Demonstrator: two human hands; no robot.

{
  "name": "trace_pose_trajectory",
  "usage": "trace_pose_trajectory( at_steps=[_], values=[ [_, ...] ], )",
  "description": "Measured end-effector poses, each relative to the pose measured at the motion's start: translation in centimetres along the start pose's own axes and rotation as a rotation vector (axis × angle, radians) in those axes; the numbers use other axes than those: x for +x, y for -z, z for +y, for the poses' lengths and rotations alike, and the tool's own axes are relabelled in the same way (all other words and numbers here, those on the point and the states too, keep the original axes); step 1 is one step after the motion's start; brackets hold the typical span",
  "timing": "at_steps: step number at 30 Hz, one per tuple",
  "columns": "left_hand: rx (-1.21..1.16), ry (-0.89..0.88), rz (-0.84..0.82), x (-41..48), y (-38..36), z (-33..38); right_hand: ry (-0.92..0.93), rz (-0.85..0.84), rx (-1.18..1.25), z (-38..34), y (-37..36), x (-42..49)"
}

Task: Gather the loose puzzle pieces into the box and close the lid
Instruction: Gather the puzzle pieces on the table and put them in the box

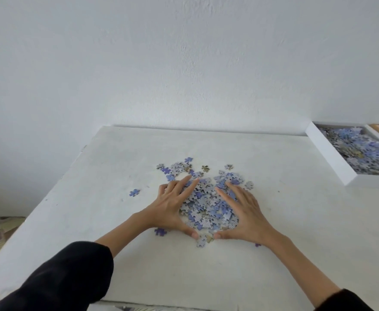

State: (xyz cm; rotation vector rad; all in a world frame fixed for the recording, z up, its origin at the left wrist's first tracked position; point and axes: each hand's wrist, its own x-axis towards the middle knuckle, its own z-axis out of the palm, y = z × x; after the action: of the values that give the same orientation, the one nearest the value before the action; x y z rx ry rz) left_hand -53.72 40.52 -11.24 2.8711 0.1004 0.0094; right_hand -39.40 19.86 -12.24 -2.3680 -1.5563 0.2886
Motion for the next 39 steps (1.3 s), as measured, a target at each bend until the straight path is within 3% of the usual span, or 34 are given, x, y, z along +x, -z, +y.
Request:
trace_pose_trajectory(
  at_steps=[4,9,13,17,22,26,35,39],
  values=[
    [-0.049,-0.025,-0.026,0.4,0.3,0.1,-0.049,0.027,0.099,1.3,1.0,1.3],
    [-0.075,0.006,-0.091,1.3,0.1,0.9,0.006,-0.190,0.101,2.0,2.4,3.0],
    [-0.072,0.014,-0.057,2.3,-0.3,1.2,0.047,-0.213,0.042,2.2,2.5,3.9],
    [-0.035,0.065,0.036,2.6,-0.3,1.0,0.119,-0.143,-0.031,2.0,2.7,4.2],
    [-0.078,0.073,0.219,2.6,-0.5,1.2,0.156,0.061,0.031,1.7,1.1,3.5],
    [-0.078,0.069,0.262,2.5,-0.6,1.3,0.177,0.095,0.051,1.9,0.8,3.3],
    [-0.155,0.040,0.216,1.1,0.6,0.4,0.107,-0.174,0.189,1.1,1.6,3.7],
    [-0.072,0.080,0.105,-0.8,0.1,-0.6,0.136,-0.196,0.025,0.1,0.8,3.9]
  ],
)
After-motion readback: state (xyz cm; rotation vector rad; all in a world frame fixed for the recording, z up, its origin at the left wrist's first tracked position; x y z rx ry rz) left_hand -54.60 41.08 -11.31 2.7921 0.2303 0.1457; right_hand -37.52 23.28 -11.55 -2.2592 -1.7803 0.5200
